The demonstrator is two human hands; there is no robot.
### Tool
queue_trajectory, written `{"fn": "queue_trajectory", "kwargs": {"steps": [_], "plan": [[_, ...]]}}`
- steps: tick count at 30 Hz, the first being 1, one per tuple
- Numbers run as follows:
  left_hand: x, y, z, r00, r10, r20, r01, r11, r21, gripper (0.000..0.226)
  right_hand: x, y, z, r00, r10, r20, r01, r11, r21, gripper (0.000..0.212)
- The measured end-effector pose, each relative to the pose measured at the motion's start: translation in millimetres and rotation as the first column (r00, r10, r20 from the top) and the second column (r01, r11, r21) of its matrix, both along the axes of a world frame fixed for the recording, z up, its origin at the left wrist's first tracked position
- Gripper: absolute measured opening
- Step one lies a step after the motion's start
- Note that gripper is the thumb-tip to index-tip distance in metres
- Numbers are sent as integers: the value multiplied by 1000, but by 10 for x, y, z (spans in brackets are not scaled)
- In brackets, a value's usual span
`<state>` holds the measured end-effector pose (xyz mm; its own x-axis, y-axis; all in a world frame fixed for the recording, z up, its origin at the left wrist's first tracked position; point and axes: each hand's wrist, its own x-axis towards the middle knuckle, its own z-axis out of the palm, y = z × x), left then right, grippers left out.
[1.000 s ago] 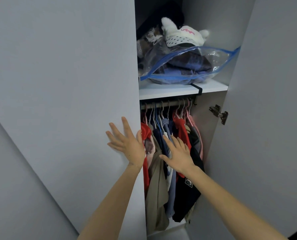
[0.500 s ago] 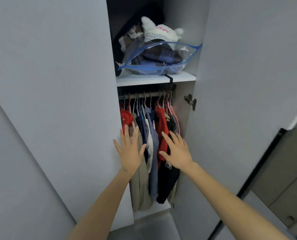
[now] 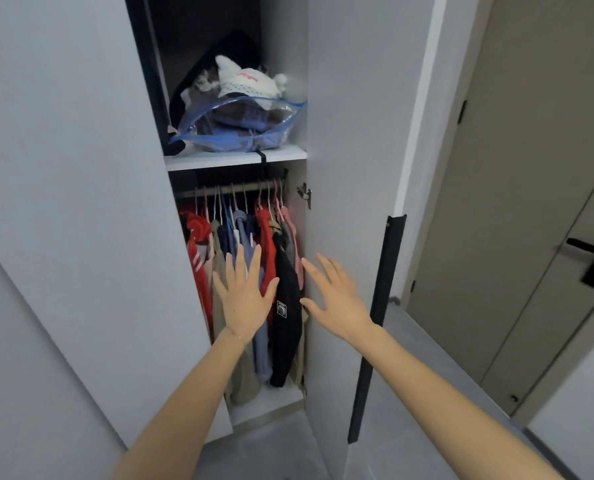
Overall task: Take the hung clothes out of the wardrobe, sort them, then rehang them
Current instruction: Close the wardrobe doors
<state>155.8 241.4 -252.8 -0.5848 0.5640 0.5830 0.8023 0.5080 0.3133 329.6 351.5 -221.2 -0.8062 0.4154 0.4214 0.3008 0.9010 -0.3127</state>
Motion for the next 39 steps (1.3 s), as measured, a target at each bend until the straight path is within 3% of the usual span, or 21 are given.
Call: {"fn": "queue_trajectory", "kwargs": {"steps": [6, 10, 14, 18, 21, 26, 31, 39], "plan": [[364, 272, 246, 999, -41, -24, 40, 998, -40, 74, 514, 130, 125, 974, -69, -214, 100, 986, 135, 66], [596, 491, 356, 994, -104, 34, 105, 994, -15, 78, 764, 294, 193, 944, -173, -281, 210, 972, 106, 75], [754, 574, 388, 990, -131, 52, 132, 991, -14, 81, 804, 462, 257, 915, -284, -287, 252, 957, -142, 95], [779, 566, 412, 988, -150, 29, 151, 989, -6, 79, 707, 616, 262, 913, -323, -251, 176, 864, -472, 100], [732, 521, 438, 988, -151, 15, 150, 989, 13, 79, 632, 630, 261, 891, -321, -321, 95, 823, -559, 92], [546, 366, 402, 991, -135, 18, 135, 991, 16, 78, 577, 567, 281, 839, -406, -363, 120, 787, -605, 65], [354, 168, 314, 993, -103, 55, 102, 994, 24, 77, 504, 375, 288, 837, -386, -388, 120, 821, -558, 45], [-118, -296, 170, 999, 0, 52, 0, 1000, 10, 75, -61, -44, 271, 911, -225, -347, 32, 875, -482, 37]]}}
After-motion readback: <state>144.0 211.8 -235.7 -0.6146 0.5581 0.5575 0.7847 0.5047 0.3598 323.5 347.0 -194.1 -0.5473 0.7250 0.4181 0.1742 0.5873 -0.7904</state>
